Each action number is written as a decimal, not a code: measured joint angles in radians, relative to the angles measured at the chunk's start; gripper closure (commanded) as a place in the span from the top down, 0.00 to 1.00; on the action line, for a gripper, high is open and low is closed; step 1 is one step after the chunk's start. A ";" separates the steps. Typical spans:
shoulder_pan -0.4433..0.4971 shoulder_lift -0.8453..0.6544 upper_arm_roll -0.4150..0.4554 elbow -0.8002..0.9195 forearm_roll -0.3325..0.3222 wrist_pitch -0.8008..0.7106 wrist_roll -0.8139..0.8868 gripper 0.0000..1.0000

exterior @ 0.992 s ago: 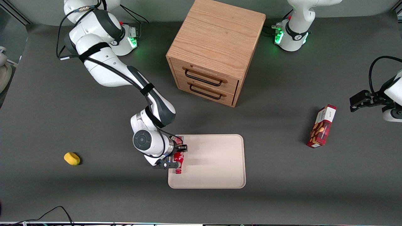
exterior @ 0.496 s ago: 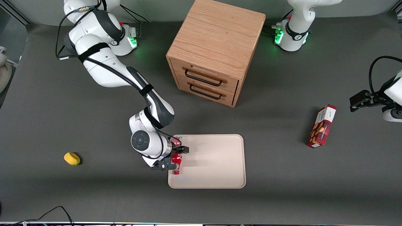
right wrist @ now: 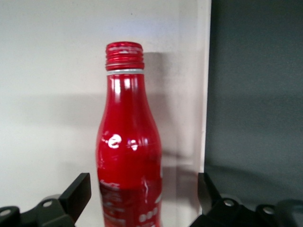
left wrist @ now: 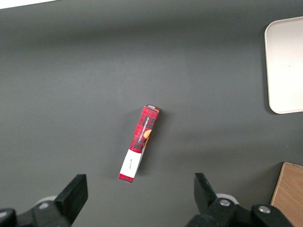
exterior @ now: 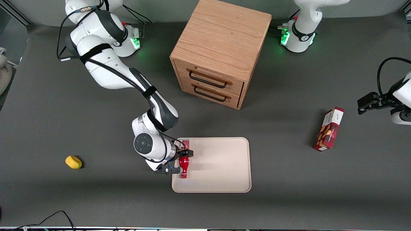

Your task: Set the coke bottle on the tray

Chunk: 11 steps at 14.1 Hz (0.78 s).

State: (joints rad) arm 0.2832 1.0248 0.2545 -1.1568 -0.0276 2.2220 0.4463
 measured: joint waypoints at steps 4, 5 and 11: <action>0.002 -0.002 0.002 0.008 0.000 0.000 0.000 1.00; 0.004 -0.002 0.002 0.009 0.000 0.000 0.000 1.00; 0.017 -0.003 0.002 0.015 0.000 0.001 0.000 1.00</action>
State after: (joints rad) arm 0.3000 1.0221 0.2564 -1.1420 -0.0276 2.2227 0.4463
